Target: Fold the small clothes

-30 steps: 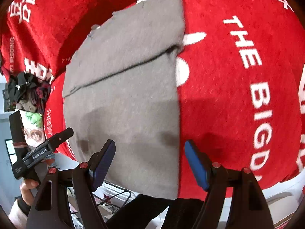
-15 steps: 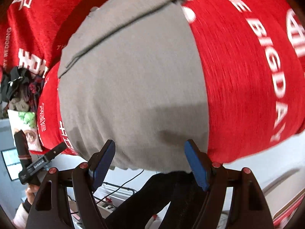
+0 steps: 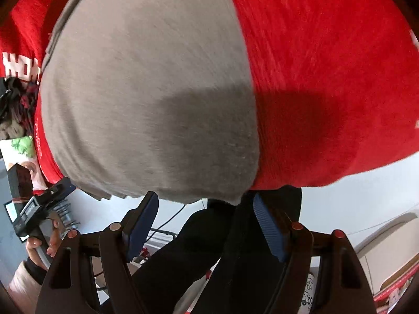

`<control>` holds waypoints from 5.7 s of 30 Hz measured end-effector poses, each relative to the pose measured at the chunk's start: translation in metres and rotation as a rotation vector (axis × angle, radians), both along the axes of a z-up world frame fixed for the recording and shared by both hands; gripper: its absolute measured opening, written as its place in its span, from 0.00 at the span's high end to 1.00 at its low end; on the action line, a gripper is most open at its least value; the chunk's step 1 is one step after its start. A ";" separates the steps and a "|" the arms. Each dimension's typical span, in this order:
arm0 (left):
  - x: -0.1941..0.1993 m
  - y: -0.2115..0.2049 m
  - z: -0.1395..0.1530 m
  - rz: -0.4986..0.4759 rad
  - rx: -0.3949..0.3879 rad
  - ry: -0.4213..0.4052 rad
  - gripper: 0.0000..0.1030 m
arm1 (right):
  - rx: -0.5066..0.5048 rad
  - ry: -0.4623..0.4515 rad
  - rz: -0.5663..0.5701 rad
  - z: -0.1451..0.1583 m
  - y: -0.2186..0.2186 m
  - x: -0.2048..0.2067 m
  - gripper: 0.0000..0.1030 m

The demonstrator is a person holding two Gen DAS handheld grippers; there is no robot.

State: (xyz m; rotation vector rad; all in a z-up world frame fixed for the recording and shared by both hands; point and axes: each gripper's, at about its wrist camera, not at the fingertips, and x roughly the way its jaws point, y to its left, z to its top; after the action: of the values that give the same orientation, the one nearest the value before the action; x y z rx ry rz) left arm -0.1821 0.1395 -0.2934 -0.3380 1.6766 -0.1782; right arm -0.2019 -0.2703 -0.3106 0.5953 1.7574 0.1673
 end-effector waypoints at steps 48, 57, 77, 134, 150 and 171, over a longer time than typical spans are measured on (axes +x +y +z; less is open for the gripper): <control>0.186 -0.023 0.076 -0.378 0.011 -0.290 0.13 | -0.015 -0.336 0.167 0.119 -0.002 0.198 0.48; 0.180 -0.057 0.044 -0.499 -0.014 -0.191 0.92 | -0.176 -0.345 0.400 0.090 0.048 0.204 0.81; 0.287 0.002 0.190 -0.169 -0.038 -0.592 0.92 | -0.323 -0.731 0.217 0.244 -0.011 0.270 0.94; 0.221 0.044 0.068 0.077 0.255 -0.166 0.86 | -0.220 -0.339 0.043 0.105 -0.036 0.246 0.78; 0.224 0.071 0.071 -0.035 0.088 -0.180 0.04 | 0.248 -0.152 -0.187 0.053 0.148 0.173 0.58; 0.212 0.065 0.034 -0.198 -0.044 -0.141 0.93 | 0.169 -0.137 -0.423 0.036 0.161 0.186 0.93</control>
State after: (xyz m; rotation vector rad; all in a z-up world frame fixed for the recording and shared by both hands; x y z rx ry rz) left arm 0.0302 0.2046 -0.2590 -0.1872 1.5667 -0.3778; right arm -0.0163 -0.1093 -0.2749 1.0390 1.4584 0.0596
